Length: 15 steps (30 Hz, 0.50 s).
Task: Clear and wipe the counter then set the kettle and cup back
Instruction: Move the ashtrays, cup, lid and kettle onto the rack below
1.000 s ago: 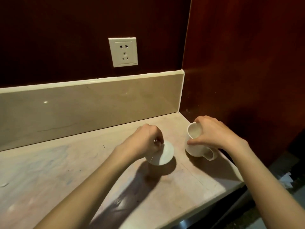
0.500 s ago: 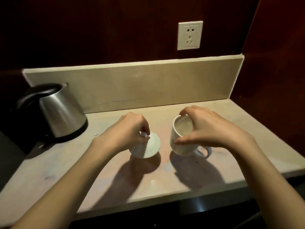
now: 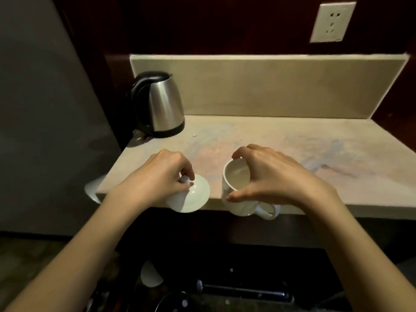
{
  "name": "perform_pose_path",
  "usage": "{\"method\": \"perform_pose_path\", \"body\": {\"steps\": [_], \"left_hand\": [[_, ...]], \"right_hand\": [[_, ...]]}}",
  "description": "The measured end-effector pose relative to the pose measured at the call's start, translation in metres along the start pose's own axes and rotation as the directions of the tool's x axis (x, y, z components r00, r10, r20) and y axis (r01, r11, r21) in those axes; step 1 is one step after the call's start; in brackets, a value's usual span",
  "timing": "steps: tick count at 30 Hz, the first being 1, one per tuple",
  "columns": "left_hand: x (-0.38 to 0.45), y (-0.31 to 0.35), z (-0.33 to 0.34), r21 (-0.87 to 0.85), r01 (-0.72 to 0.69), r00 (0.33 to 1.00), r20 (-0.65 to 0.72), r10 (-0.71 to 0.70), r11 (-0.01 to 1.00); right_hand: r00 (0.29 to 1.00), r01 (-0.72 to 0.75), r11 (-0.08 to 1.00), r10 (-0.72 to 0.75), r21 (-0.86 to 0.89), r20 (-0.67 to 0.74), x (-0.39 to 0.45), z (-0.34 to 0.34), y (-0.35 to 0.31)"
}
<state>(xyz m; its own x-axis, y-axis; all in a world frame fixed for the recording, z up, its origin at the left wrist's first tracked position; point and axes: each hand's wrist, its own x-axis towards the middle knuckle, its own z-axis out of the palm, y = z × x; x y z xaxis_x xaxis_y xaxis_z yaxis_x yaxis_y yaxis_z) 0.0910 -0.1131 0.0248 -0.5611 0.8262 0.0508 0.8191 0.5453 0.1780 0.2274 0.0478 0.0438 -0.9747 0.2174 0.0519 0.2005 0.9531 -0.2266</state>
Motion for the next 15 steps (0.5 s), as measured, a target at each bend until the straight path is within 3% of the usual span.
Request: {"method": "perform_pose_path", "body": {"steps": [15], "left_hand": [[-0.133,-0.063,0.013,0.039,0.178,0.984,0.018,-0.179,0.983]], "right_hand": [[0.975,0.175,0.982,-0.184,0.076,0.125,-0.019,0.064,-0.118]]}}
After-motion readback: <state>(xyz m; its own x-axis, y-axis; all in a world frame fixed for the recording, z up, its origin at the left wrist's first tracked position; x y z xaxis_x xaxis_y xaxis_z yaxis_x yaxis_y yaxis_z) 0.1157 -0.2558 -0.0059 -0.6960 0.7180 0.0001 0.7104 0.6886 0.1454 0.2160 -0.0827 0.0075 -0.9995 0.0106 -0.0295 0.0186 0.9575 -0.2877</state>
